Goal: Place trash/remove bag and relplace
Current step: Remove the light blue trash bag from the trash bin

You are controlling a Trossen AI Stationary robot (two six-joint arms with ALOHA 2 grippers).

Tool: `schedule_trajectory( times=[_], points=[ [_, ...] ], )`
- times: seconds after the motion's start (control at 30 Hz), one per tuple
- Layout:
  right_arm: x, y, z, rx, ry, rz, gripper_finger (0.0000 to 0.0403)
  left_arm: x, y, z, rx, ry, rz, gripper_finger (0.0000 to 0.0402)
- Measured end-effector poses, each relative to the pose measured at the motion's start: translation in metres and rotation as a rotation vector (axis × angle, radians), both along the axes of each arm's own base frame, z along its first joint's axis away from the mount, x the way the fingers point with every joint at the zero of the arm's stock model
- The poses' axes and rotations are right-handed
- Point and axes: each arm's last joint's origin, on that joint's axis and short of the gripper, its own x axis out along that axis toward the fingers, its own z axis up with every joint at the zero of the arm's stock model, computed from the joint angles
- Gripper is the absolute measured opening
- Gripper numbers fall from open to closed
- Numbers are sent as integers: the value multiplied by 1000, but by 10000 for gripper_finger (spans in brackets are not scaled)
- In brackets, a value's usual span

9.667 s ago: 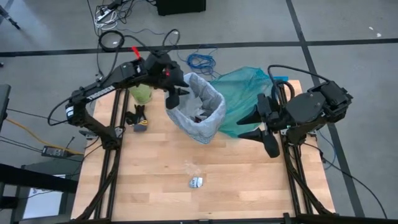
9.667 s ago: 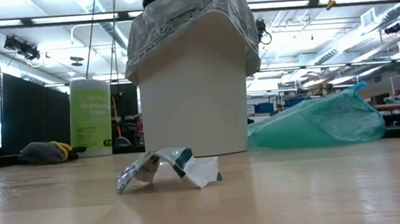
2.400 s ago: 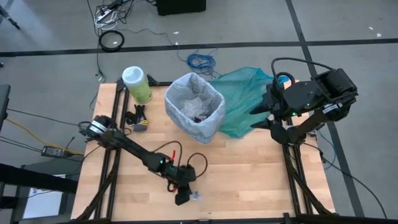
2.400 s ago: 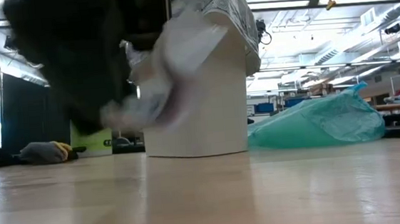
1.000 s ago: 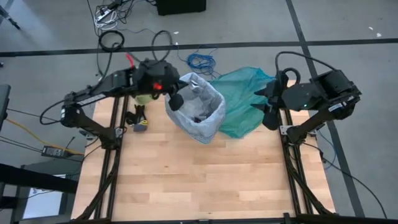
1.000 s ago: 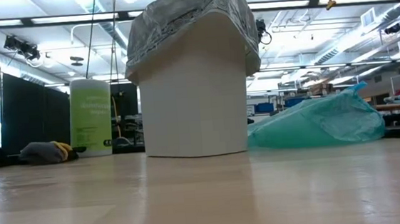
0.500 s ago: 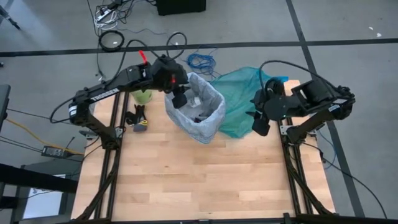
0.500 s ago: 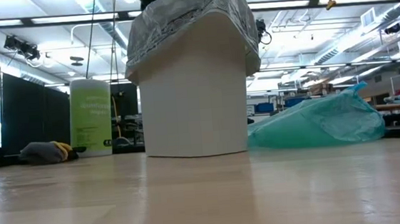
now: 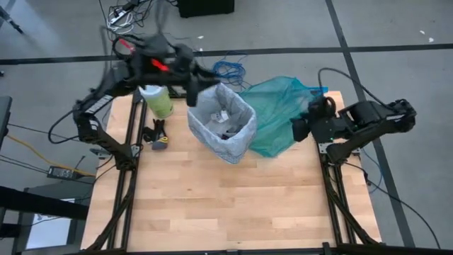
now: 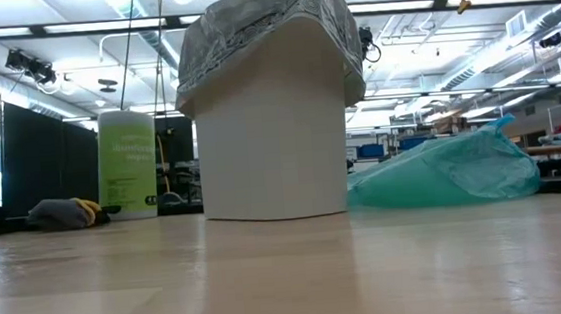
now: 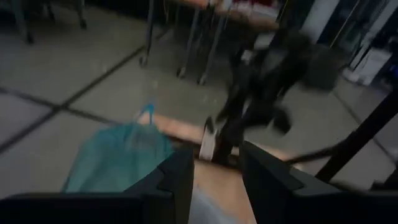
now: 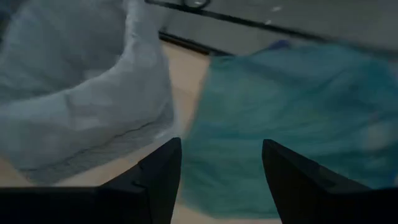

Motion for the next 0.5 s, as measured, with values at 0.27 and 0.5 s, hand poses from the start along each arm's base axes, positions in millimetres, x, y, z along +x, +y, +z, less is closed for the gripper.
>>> schedule_trajectory(
  times=[0.27,0.5],
  points=[
    [17,7,-53,125,-377,104,208,-62,-17,19,-174,43,103,137],
    [32,3,-58,116,-450,141,194,-71,-34,-33,-250,225,254,137]
  ],
)
